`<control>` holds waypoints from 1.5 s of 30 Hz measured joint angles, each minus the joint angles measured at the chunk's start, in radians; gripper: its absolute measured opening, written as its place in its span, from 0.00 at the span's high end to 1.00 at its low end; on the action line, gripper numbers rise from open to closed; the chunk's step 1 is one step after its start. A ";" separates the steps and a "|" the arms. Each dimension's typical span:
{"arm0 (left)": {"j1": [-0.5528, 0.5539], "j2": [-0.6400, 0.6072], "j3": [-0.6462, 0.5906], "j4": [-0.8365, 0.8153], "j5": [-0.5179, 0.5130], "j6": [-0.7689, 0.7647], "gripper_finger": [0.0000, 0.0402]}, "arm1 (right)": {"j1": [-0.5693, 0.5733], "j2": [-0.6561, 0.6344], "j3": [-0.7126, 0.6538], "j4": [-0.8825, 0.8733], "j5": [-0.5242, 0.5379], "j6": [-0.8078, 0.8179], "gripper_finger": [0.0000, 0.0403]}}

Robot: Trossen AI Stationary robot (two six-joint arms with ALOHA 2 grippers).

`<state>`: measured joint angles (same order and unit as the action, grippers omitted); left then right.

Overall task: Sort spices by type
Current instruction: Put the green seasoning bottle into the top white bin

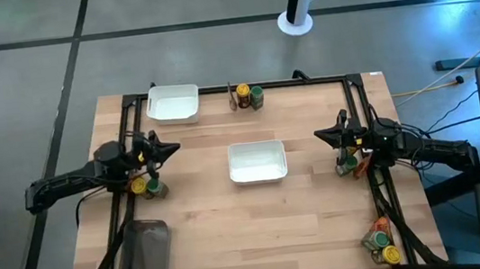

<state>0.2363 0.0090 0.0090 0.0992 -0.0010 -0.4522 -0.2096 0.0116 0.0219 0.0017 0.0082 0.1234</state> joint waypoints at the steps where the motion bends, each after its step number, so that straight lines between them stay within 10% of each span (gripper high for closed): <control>1: 0.000 0.000 0.000 0.019 0.000 0.008 1.00 | 0.000 0.000 0.000 0.000 0.000 0.000 0.97; 12: -0.027 0.040 0.058 0.122 0.042 0.138 1.00 | 0.000 -0.001 -0.003 0.059 0.009 0.003 0.97; 22: -0.027 0.315 0.230 0.108 0.042 0.185 1.00 | 0.000 -0.001 -0.002 0.171 0.042 -0.010 0.97; 45: -0.125 0.750 0.876 -0.548 0.049 0.309 1.00 | 0.000 0.006 0.000 0.293 0.025 -0.076 0.97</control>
<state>0.1112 0.7586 0.8853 -0.4484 0.0476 -0.1431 -0.2096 0.0181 0.0216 0.2944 0.0336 0.0471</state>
